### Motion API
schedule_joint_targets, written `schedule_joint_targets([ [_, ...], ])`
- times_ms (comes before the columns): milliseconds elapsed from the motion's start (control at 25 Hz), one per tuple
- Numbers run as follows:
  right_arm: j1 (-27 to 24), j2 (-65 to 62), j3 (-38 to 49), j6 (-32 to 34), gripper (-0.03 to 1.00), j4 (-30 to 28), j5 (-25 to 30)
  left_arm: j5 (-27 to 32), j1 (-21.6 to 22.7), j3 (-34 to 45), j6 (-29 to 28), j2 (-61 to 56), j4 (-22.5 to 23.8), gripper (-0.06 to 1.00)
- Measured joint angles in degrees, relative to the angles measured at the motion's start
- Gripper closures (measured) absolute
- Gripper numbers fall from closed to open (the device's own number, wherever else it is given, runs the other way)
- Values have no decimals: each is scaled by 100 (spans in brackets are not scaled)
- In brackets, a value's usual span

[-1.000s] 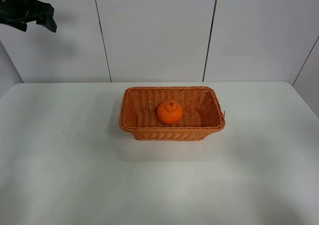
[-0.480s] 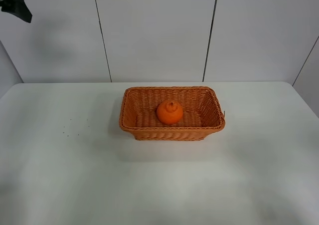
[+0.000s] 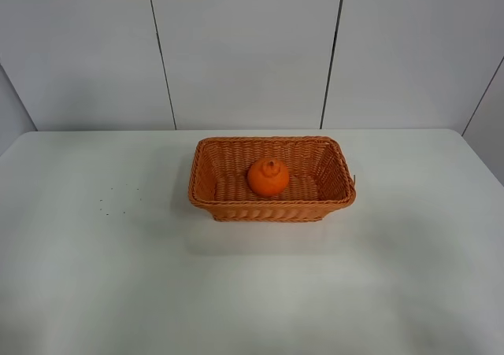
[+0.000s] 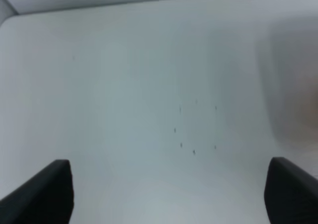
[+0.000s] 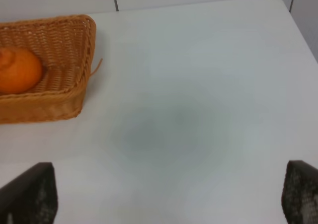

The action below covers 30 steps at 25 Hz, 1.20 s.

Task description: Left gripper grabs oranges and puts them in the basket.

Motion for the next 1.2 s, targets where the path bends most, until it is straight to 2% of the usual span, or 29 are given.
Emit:
schedule_joint_targets([
  [440,0,0,0,0,27,0,0,5,0,1897,-155,-2656,-21,7],
  [960,0,0,0,0,27,0,0,435,0,3193,-716,-4486,-23,7],
  [1200,0,0,0,0,27,0,0,529,0,3577,-773,-5113,-23,7],
])
